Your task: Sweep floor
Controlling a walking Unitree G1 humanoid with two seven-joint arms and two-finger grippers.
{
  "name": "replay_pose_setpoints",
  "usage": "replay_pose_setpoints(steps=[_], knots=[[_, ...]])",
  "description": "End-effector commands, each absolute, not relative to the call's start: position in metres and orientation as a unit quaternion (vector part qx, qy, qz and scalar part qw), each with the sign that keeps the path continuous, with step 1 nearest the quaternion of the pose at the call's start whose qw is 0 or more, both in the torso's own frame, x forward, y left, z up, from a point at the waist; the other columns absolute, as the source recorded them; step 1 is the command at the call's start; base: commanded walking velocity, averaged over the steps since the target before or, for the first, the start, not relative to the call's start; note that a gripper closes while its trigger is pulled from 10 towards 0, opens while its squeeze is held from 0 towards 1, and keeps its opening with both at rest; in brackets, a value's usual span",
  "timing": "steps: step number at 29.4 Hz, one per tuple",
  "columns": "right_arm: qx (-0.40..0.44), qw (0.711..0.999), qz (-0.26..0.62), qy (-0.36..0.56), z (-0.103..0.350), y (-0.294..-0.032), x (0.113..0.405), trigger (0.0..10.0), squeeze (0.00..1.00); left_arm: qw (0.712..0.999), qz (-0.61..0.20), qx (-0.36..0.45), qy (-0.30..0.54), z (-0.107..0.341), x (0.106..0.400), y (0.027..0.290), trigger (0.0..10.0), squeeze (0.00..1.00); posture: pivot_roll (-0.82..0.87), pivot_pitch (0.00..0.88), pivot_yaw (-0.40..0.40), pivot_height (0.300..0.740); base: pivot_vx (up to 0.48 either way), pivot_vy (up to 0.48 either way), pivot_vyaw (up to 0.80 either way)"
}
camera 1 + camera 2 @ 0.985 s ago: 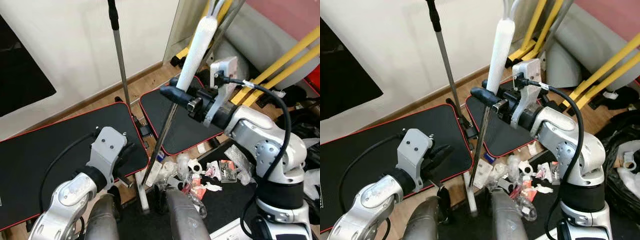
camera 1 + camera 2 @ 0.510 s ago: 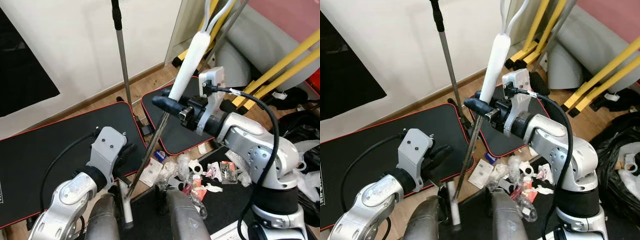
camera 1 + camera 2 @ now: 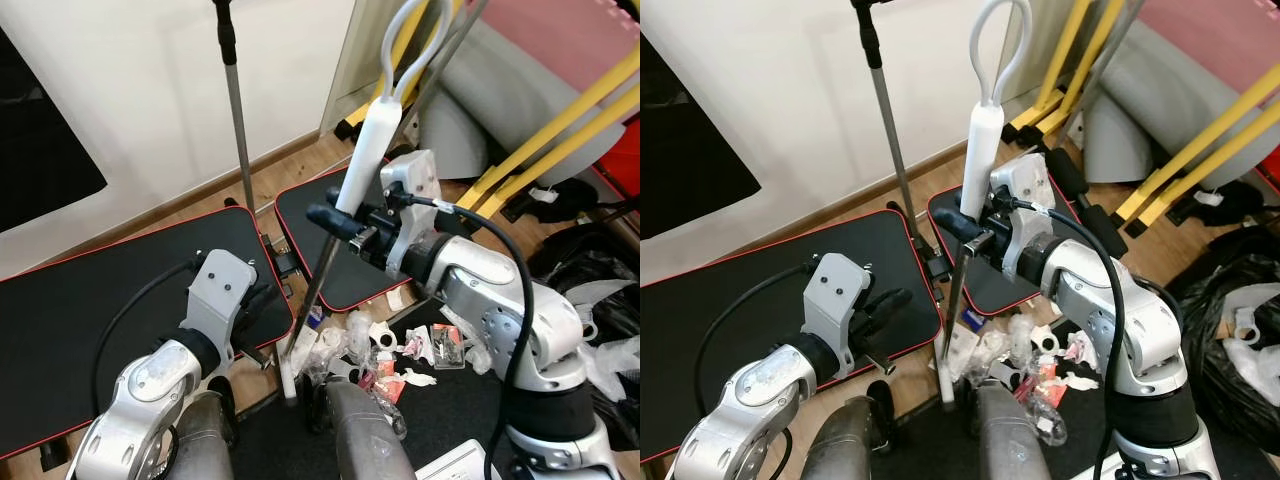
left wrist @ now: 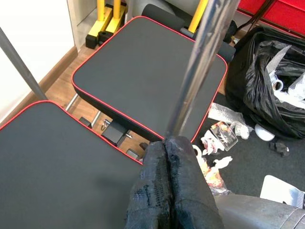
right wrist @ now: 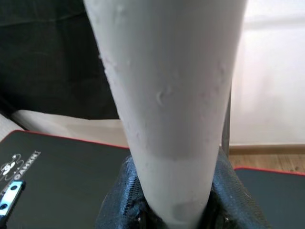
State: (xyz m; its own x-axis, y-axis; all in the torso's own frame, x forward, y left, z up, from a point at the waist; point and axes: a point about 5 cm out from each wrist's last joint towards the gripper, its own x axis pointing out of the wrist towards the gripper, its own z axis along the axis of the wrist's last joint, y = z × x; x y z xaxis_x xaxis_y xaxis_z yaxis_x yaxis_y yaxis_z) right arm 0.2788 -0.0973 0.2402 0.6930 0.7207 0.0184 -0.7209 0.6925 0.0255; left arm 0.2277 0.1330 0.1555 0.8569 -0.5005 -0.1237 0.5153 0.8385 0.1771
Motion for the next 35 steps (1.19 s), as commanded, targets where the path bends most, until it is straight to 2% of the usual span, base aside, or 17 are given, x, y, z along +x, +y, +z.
replay_pose_setpoints(steps=[1, 19, 35], knots=[[0.022, 0.912, 0.409, -0.019, 0.2436, -0.0935, 0.2736, 10.0, 0.00, 0.958, -0.267, 0.093, 0.050, 0.1476, 0.2255, 0.1300, 10.0, 0.00, -0.15, 0.264, -0.180, 0.740, 0.000, 0.000, 0.00], [0.022, 0.921, 0.389, -0.025, 0.2376, -0.0924, 0.2768, 10.0, 0.00, 0.958, -0.267, 0.093, 0.050, 0.1455, 0.2301, 0.1293, 10.0, 0.00, -0.13, 0.244, -0.174, 0.740, 0.000, 0.000, 0.00], [0.024, 0.923, 0.382, -0.027, 0.2350, -0.0917, 0.2777, 10.0, 0.00, 0.957, -0.268, 0.093, 0.051, 0.1443, 0.2296, 0.1296, 10.0, 0.00, -0.13, 0.243, -0.171, 0.740, -0.257, 0.000, 0.00]])
